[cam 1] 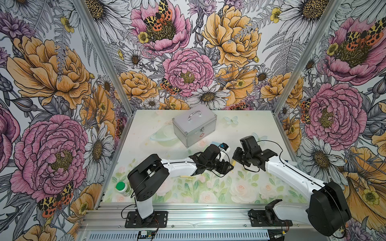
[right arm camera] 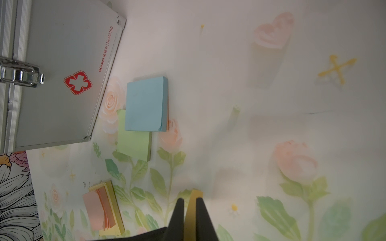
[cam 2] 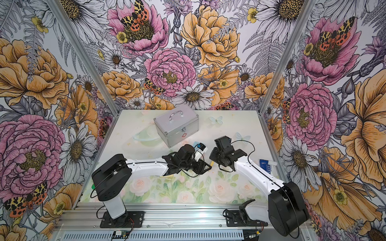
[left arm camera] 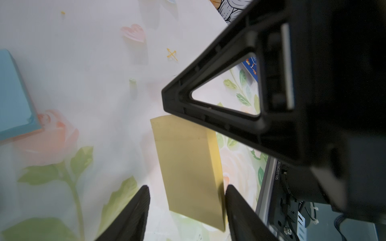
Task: Tear off pages from different memo pads
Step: Adjust the memo pad.
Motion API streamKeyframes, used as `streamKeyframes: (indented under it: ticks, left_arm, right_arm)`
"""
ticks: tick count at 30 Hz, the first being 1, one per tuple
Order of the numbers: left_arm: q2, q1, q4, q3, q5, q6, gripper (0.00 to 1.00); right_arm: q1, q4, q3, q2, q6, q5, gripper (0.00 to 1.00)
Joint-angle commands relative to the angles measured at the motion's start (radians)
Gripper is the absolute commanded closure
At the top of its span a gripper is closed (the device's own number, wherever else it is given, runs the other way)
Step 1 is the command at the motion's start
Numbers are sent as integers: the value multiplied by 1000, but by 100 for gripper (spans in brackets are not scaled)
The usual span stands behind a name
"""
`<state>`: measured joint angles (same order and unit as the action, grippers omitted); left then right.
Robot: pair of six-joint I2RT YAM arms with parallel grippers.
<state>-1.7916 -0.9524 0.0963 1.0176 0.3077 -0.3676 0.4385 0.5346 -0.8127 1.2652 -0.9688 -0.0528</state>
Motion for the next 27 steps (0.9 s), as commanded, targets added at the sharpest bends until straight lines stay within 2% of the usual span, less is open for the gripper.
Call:
streamKeyframes:
  ticks: [1, 17, 27]
  left_arm:
    - [-2, 9, -23, -1, 3, 1, 40]
    - [37, 50, -25, -32, -2, 6, 40]
    - [24, 44, -26, -21, 20, 7, 40]
  right_arm:
    - [7, -14, 1, -18, 7, -12, 100]
    - [6, -49, 1, -37, 51, -95, 100]
    - [11, -49, -2, -35, 57, -102, 100]
